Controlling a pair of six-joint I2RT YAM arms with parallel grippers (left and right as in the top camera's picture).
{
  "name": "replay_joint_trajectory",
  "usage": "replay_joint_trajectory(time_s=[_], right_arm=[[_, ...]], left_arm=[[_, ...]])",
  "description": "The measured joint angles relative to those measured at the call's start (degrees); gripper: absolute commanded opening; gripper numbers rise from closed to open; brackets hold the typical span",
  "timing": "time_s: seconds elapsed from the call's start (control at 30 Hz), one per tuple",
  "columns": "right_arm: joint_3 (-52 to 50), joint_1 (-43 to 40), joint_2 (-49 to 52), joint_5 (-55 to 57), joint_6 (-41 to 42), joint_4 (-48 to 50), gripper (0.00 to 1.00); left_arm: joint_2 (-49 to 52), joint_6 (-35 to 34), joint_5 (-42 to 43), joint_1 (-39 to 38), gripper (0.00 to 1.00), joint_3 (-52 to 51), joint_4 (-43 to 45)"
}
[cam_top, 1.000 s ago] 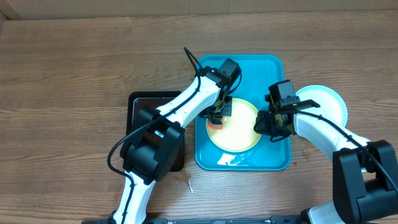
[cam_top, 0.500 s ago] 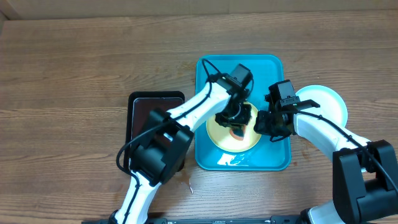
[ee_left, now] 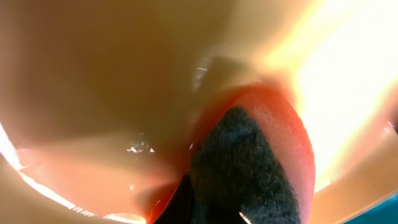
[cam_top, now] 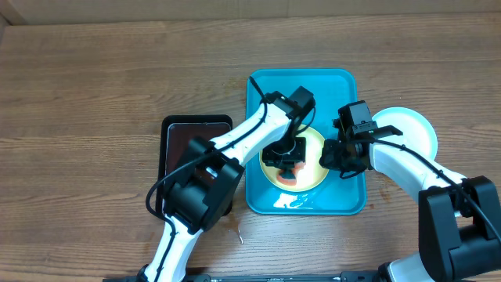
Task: Clean dirty plates on tray and stack at the side
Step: 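Scrub the yellow plate with the sponge in the left gripper, then return the sponge to the black tray and release it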
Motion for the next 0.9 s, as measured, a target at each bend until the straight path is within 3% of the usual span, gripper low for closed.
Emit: replay_joint_trajectory(time_s=[0.37, 0.7, 0.9], right_arm=[[0.0, 0.1, 0.0, -0.7, 0.0, 0.1, 0.04], [0.0, 0.2, 0.0, -0.8, 0.0, 0.1, 0.04], [0.0, 0.1, 0.0, -0.8, 0.0, 0.1, 0.04]], left_arm=[[0.0, -2.2, -15.3, 3.0, 0.04, 2.8, -5.9], [0.1, 0.3, -16.4, 3.8, 0.04, 12.8, -15.3], [-6.0, 3.4, -20.1, 6.6, 0.04, 13.5, -19.8]])
